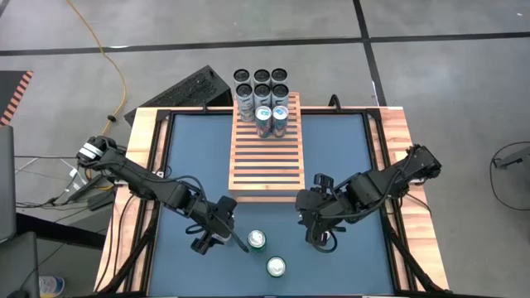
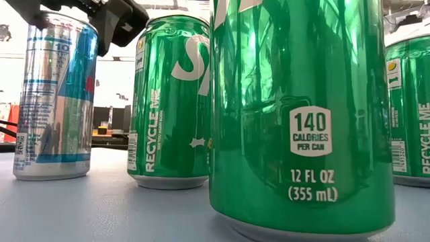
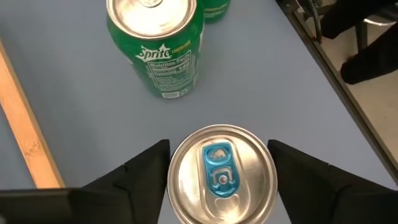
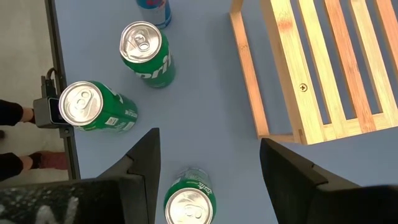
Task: Place canned beverage on shelf
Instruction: Put the blue soda can on the shelf aligned to the other blue soda can
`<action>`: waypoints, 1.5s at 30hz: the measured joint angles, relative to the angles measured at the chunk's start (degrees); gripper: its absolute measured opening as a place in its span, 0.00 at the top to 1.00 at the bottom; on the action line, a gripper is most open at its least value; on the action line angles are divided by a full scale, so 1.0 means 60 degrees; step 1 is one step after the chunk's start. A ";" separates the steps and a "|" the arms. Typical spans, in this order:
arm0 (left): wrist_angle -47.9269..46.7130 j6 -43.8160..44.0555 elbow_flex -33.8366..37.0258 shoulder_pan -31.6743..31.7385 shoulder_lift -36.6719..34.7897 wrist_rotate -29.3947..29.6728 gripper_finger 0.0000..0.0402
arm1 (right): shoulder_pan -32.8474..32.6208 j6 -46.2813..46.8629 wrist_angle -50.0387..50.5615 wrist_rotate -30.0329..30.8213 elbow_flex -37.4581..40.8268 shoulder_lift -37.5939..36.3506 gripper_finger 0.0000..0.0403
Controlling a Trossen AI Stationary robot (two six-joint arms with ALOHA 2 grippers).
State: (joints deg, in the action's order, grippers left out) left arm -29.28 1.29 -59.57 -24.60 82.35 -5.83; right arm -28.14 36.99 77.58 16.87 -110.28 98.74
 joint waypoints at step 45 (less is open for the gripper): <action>-0.3025 1.3725 0.0011 -0.1115 -0.1653 0.4434 0.44 | 0.0496 -0.0543 -0.0885 0.2822 0.0000 0.0000 0.46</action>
State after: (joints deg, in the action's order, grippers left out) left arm -47.43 83.64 -59.51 -31.29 72.43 20.77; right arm -25.16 33.73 72.27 33.81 -110.28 98.74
